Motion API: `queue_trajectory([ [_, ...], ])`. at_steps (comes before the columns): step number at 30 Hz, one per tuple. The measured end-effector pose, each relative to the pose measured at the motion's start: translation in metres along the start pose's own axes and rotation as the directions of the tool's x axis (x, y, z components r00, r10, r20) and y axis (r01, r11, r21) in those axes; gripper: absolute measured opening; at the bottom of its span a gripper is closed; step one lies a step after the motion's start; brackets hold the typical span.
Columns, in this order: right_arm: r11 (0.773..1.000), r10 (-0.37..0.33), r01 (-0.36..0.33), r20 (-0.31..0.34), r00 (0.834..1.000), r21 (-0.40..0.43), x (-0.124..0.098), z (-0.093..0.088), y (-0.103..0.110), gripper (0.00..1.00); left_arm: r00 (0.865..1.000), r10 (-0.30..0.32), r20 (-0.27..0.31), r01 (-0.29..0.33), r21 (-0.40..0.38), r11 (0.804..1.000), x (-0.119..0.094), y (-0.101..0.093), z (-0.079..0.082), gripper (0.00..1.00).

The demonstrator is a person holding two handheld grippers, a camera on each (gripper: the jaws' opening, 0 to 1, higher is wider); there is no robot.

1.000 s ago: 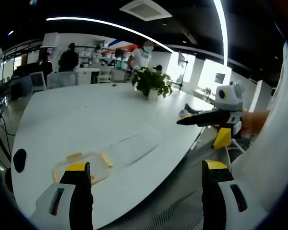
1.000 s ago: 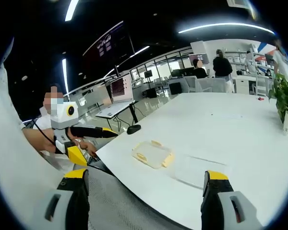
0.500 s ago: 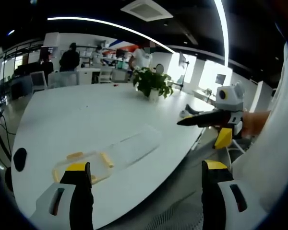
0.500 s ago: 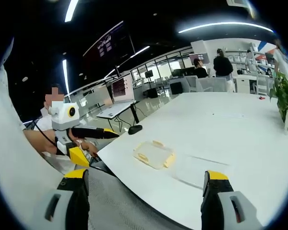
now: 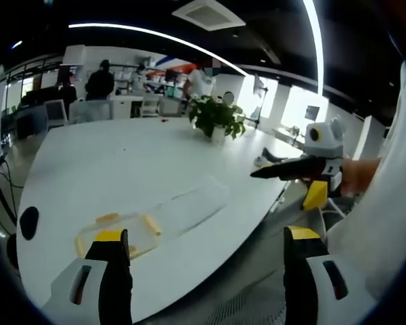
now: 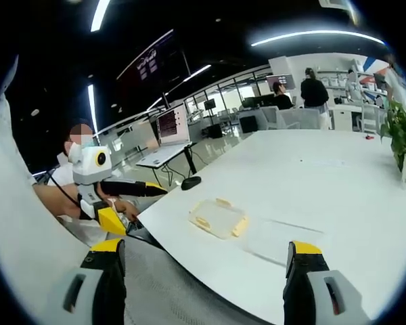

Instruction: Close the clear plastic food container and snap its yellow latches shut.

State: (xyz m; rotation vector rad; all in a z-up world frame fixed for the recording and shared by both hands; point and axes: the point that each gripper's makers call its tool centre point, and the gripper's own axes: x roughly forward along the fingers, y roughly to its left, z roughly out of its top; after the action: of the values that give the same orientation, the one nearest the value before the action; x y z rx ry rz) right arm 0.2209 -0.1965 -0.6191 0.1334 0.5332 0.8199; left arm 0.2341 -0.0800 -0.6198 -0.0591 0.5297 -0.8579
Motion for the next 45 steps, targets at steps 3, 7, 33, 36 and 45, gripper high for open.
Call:
queue_trajectory([
  [3, 1.000, 0.000, 0.000, 0.000, 1.000, -0.002, 0.001, 0.000, 0.001, 0.99, 1.000, 0.004, 0.002, -0.004, -0.002, 1.000, -0.001, 0.003, 0.000, 0.94],
  [7, 1.000, 0.001, -0.001, -0.002, 1.000, 0.000, 0.002, 0.000, 0.001, 0.99, 1.000, 0.006, 0.003, -0.006, -0.003, 1.000, -0.001, 0.004, 0.000, 0.94],
  [33, 0.999, 0.009, -0.010, -0.029, 1.000, -0.038, 0.008, 0.003, 0.001, 0.95, 1.000, 0.023, 0.011, -0.022, -0.006, 1.000, -0.007, 0.015, 0.001, 0.93],
  [36, 0.999, 0.024, -0.025, -0.020, 0.999, -0.036, 0.009, 0.007, 0.003, 0.93, 0.999, 0.008, 0.035, -0.007, -0.020, 1.000, -0.009, 0.015, 0.007, 0.93],
  [45, 0.997, 0.037, -0.038, -0.019, 0.999, -0.071, 0.017, 0.015, 0.006, 0.91, 0.998, 0.021, 0.060, -0.022, 0.013, 1.000, -0.016, 0.028, 0.020, 0.78],
])
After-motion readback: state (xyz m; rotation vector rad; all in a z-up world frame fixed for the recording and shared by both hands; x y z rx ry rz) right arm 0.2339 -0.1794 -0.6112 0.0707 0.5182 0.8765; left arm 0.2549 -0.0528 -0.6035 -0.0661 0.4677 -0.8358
